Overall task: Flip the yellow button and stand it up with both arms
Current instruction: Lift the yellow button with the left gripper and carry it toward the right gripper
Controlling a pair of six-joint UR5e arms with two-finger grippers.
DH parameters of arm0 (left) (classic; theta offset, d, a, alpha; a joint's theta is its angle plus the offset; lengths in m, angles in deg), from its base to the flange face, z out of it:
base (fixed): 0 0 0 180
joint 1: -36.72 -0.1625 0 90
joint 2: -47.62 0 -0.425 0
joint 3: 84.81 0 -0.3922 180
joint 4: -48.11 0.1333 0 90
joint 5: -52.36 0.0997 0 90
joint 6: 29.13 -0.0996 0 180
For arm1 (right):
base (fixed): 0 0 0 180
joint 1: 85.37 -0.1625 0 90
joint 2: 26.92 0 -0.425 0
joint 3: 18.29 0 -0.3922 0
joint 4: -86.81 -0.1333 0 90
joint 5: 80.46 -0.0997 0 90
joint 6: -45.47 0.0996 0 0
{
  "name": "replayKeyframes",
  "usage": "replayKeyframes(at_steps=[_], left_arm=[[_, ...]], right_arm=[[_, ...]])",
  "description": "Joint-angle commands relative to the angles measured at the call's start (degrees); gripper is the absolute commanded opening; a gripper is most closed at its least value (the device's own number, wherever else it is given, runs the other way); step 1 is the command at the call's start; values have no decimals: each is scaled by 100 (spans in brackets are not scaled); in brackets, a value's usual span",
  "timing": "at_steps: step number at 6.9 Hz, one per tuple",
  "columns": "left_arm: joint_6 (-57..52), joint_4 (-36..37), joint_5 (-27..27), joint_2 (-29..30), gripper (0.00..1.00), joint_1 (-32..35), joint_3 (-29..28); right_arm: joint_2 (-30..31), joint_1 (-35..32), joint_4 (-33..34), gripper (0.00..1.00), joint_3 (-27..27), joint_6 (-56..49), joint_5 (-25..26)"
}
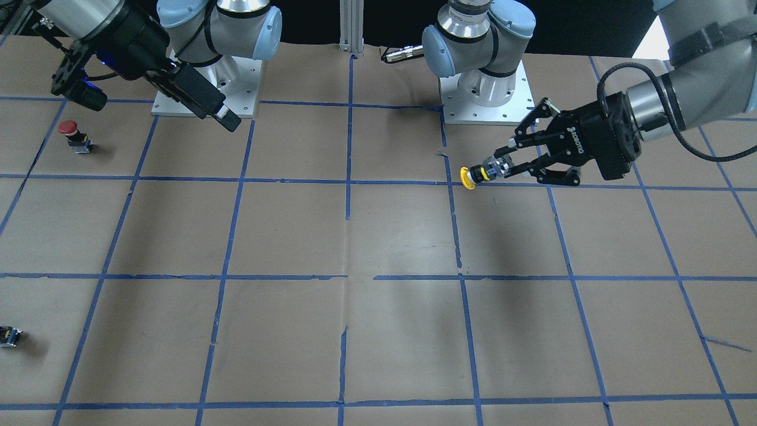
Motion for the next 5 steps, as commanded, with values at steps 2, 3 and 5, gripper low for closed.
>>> replayKeyframes(at_steps=[2,3,5], left_arm=[[2242,-477,-2121,-543,2,1022,-1],[2834,-468,-2753,-641,2,1321,59],[3427,-468,-3705,-765,2,1605,77]], right_arm=[[-11,25,-8,100,-7,1734,-1689],[24,7,1,99,-7,2034,-2112],[216,7,-43,99,-33,2396,-2572]])
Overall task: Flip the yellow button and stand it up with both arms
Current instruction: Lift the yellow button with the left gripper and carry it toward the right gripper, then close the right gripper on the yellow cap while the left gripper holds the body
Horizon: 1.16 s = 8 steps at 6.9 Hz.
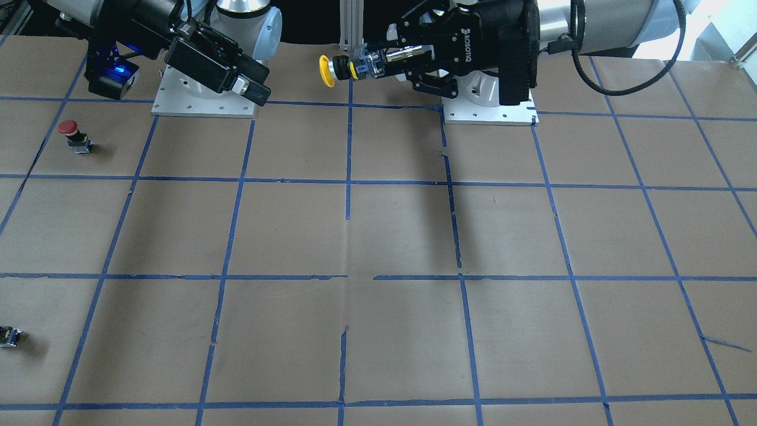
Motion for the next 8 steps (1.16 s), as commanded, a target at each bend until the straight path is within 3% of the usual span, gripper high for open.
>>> replayKeyframes(at_steps=[1,4,8], left_arm=[[498,-9,-629,-1,2,147,41],[535,-1,-894,-44,2,156,76],[535,26,-885,-61,2,156,76]], right_arm=[[159,-3,-81,99,-24,304,-258],[273,-20,-73,99,-50,892,-600],[449,-249,-81,99,-190,1140,-619]])
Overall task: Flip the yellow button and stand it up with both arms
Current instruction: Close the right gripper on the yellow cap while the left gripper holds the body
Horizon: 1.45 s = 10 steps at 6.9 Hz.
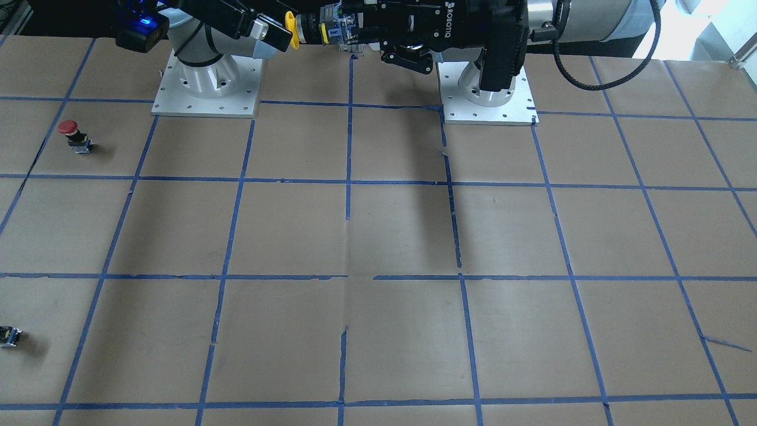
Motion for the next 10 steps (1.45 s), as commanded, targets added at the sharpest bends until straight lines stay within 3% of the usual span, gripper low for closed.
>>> replayKeyframes(at_steps=[1,6,8,9,10], left_arm=[[-7,-2,6,-45,2,0,0],[2,-3,-11,-45,2,0,0],[-7,-3,-11,-45,2,0,0],[-7,-3,-11,-45,2,0,0],[-7,-3,-11,-45,2,0,0]], right_arm=[[69,-47,-3,99,-187,37,-9],[140,-56,85,95,-188,415,-387],[122,-56,94,78,-197,415,-404],[131,-47,85,62,-197,415,-404],[131,-47,85,39,-197,406,-404]])
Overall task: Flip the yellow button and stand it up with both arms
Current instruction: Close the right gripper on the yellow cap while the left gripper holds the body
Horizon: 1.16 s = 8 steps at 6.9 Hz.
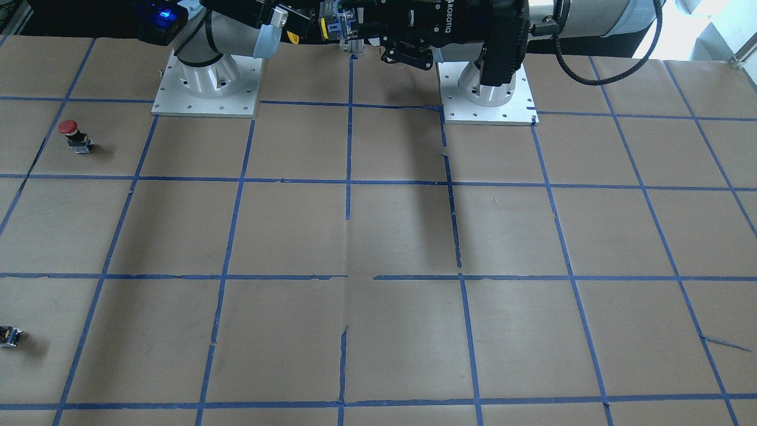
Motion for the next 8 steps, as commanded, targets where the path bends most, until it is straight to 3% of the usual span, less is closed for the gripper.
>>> replayKeyframes(at_steps=[1,2,4,5,6,8], left_arm=[[-1,0,-2,0,2,0,0],[-1,0,-2,0,2,0,0],[8,-8,68,-17,5,9,0],[16,-8,69,-26,93,35,0],[217,-8,95,-35,100,105,0],[561,88,104,-18,100,105,-61]], right_arm=[[2,3,-3,24,-2,-23,7],[2,3,-3,18,-2,-23,7],[2,20,-3,16,7,-23,7],[2,29,-3,15,7,-23,7],[2,38,5,15,7,-23,24],[-7,100,49,12,24,-102,59]])
